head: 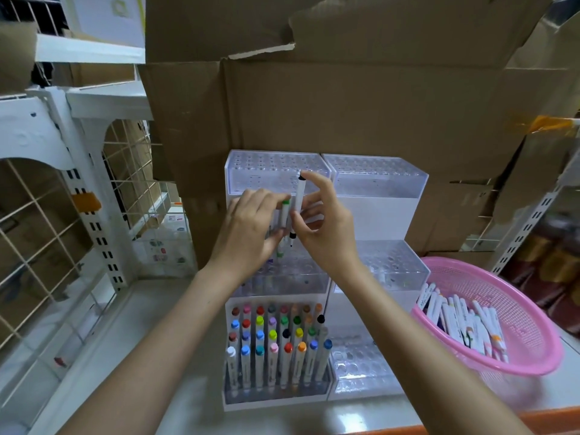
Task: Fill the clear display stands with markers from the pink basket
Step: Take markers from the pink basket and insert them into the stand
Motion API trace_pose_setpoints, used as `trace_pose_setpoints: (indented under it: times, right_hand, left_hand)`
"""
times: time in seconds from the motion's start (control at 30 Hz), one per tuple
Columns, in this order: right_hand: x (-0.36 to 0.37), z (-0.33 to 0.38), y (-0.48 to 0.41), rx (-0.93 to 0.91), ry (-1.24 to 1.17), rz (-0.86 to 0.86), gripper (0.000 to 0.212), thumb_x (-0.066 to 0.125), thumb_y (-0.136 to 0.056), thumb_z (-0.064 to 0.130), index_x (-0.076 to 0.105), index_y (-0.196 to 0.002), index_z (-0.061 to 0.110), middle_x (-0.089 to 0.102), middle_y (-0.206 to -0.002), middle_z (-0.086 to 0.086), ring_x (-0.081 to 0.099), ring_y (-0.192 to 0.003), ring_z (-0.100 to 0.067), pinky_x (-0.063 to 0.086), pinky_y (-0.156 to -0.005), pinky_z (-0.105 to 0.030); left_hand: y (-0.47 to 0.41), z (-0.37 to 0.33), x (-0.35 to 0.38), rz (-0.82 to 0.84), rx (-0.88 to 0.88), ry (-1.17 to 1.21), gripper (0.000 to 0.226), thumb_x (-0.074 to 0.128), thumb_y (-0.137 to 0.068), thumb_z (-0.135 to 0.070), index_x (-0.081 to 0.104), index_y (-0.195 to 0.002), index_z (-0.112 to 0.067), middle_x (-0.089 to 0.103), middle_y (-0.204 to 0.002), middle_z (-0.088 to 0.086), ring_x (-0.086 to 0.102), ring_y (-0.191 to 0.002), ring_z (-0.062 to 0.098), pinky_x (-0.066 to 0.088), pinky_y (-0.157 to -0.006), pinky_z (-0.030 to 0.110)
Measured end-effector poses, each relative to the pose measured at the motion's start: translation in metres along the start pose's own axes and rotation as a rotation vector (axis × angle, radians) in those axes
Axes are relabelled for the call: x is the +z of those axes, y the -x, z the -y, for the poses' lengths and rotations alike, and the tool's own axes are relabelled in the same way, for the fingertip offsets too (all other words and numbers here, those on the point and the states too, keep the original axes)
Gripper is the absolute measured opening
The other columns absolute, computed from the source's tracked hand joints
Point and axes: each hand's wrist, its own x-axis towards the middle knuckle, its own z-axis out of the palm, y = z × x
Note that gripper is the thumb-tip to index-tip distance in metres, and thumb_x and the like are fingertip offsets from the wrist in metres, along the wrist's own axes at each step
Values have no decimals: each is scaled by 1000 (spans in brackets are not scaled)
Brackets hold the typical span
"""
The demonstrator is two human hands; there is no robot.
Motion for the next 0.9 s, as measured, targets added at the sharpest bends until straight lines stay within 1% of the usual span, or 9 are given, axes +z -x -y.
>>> trace_pose_setpoints:
  times: [0.2,0.3,0.4,0.5,0.6,0.7,0.8,0.83,0.9]
  right_hand:
    - [-2,0,1,-14,10,-1,56,68,-82,0,50,-129,23,53,-77,18,61,-66,-7,51,-59,-14]
    - [-2,0,1,-11,13,-1,56,69,-82,-1,50,-130,22,54,-76,18,61,-66,-5,49,-59,-11]
    - [-2,0,1,-12,22,-10,55,69,-82,0,50,-129,21,53,-76,19,61,-66,-4,49,-60,-10]
    - [-2,1,1,-9,16,-14,55,70,-82,1,50,-129,23,53,-76,19,62,-67,-6,50,-60,-11]
    - [-3,1,1,9,0,-10,55,70,-83,3,49,-128,26,54,-75,16,61,-66,-8,49,-59,-13]
    - [-3,2,1,23,-4,-9,54,70,-83,5,49,-127,29,54,-76,14,60,-65,-9,50,-59,-15]
    - [-3,2,1,38,4,7,55,69,-83,5,45,-120,39,54,-75,13,60,-64,-9,53,-60,-21]
    - [-3,3,1,37,21,30,56,68,-83,5,43,-117,41,54,-75,11,60,-64,-10,54,-61,-25]
    - [-1,4,1,21,80,93,56,67,-83,4,40,-117,39,54,-77,4,59,-64,-14,55,-64,-36]
  left_hand:
    - [-2,-2,-3,-22,4,1,43,77,-74,-16,61,-113,-8,61,-101,6,52,-96,22,38,-82,31]
    - [0,-4,-3,-41,14,-67,34,77,-75,-18,63,-104,-7,62,-98,7,55,-93,25,43,-80,34]
    - [1,-6,-5,-59,20,-107,32,76,-76,-17,64,-103,-5,62,-97,9,56,-92,25,45,-79,34]
    - [3,-8,-6,-62,39,-127,35,78,-75,-14,65,-106,-5,63,-100,9,56,-95,26,47,-81,37]
    - [9,-7,-7,-69,26,-141,41,75,-77,-14,63,-116,-6,58,-109,11,50,-102,25,45,-85,40]
    - [14,-6,-10,-46,19,-154,48,73,-79,-14,60,-125,-10,57,-109,10,48,-103,25,45,-84,40]
    - [16,-5,-12,-13,26,-154,51,72,-79,-13,58,-128,-11,57,-109,8,48,-104,24,47,-85,40]
    - [16,-5,-13,-7,26,-155,50,72,-80,-13,58,-128,-11,57,-109,8,47,-104,24,47,-85,40]
    - [16,-5,-14,-5,25,-159,48,71,-80,-13,59,-126,-10,57,-109,8,47,-104,24,48,-85,40]
